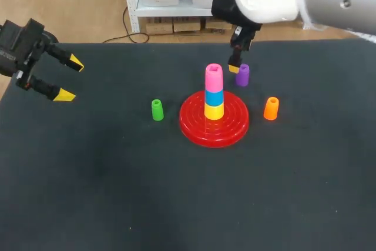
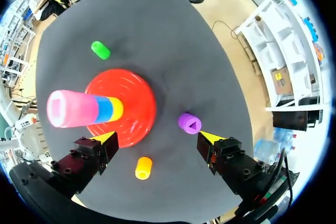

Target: Pick up and stack the cylinders on the red base in this order: pink,purple,orange,green

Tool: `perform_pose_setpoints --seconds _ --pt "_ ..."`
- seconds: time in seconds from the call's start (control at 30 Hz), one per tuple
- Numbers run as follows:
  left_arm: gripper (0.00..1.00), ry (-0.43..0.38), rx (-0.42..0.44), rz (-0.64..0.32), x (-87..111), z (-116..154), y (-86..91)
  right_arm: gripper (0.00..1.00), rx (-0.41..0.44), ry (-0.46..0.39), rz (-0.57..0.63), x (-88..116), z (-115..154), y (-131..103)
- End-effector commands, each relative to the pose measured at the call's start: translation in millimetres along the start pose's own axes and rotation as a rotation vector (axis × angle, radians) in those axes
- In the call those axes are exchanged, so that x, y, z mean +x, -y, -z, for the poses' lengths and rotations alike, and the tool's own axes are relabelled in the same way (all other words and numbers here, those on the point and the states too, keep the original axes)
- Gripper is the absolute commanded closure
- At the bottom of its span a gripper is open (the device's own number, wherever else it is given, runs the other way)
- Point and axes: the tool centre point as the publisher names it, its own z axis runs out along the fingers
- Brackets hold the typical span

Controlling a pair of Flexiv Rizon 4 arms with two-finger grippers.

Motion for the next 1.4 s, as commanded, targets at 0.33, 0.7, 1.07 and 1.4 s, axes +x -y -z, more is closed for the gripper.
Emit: perform_pose_setpoints --seconds 0.33,0.7,1.07,1.4 --pt "0.00 -0.001 -0.003 -0.001 0.2 0 0.7 0.00 -0.022 -0.102 -0.011 7 -31 4" --pt "0.00 -0.001 -0.003 -0.001 0.2 0 0.7 0.00 0.017 -0.128 -0.008 16 -51 6" --pt "0.00 -0.001 -0.003 -0.001 0.2 0 0.7 0.00 0.027 -0.124 -0.020 19 -58 16" --pt "0.00 -0.001 -0.003 -0.001 0.2 0 0.7 0.00 0.012 -0.116 -0.008 18 -61 23"
